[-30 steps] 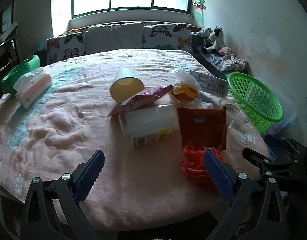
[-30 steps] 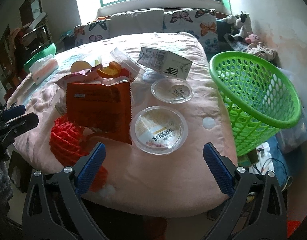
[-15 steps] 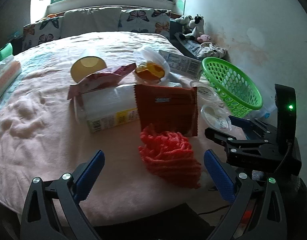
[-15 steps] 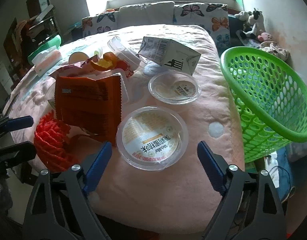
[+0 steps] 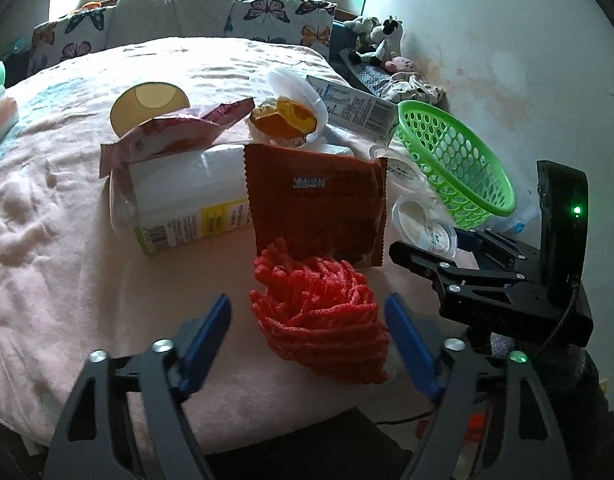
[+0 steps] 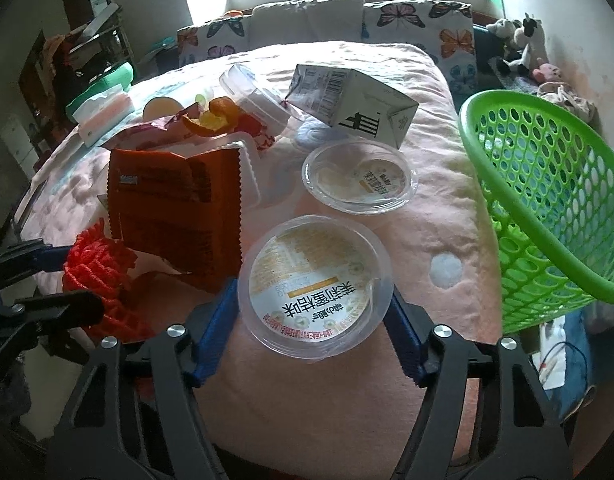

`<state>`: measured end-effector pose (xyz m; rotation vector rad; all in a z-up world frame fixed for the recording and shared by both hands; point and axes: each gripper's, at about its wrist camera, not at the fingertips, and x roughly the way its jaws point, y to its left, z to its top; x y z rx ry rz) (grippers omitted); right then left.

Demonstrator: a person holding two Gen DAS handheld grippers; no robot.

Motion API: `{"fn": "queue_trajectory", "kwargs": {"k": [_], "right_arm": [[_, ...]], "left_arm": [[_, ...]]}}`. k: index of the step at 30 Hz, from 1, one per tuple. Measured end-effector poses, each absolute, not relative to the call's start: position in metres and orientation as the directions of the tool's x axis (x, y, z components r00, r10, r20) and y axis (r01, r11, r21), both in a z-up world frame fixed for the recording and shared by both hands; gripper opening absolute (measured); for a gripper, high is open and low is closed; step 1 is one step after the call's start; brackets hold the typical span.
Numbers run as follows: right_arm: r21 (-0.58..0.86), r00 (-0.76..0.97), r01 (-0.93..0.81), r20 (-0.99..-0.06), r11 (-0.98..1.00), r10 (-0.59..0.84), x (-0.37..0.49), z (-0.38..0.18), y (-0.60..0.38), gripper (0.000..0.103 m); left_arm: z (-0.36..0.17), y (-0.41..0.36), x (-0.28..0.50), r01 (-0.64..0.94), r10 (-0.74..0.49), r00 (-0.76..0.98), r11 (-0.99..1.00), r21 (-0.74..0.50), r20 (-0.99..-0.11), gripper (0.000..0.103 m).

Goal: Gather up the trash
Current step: 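Move the left gripper to the red crinkled wrapper and close on it, then carry the red wrapper with the left gripper over the green basket and release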

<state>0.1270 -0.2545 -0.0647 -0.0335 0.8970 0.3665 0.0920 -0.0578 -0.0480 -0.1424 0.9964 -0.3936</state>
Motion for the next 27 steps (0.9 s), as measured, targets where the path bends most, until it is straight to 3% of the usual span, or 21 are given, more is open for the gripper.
{"fn": "queue_trajectory", "kwargs": {"k": [12,27], "right_arm": [[0.147,0.583,-0.310,-0.751,0.939,0.310,0.117,-0.057,-0.258,0.066],[0.200,0.660,-0.250,-0.680,0.947,0.318,0.110,-0.020,-0.292,0.066]], "left_arm": [[-0.042,-0.057,0.085,0.310,-0.424,0.464,0.900,-0.306,-0.778,0.040],[0.005,-0.048,0.077,0.394,-0.473,0.510,0.871,-0.294,-0.719,0.037]]}}
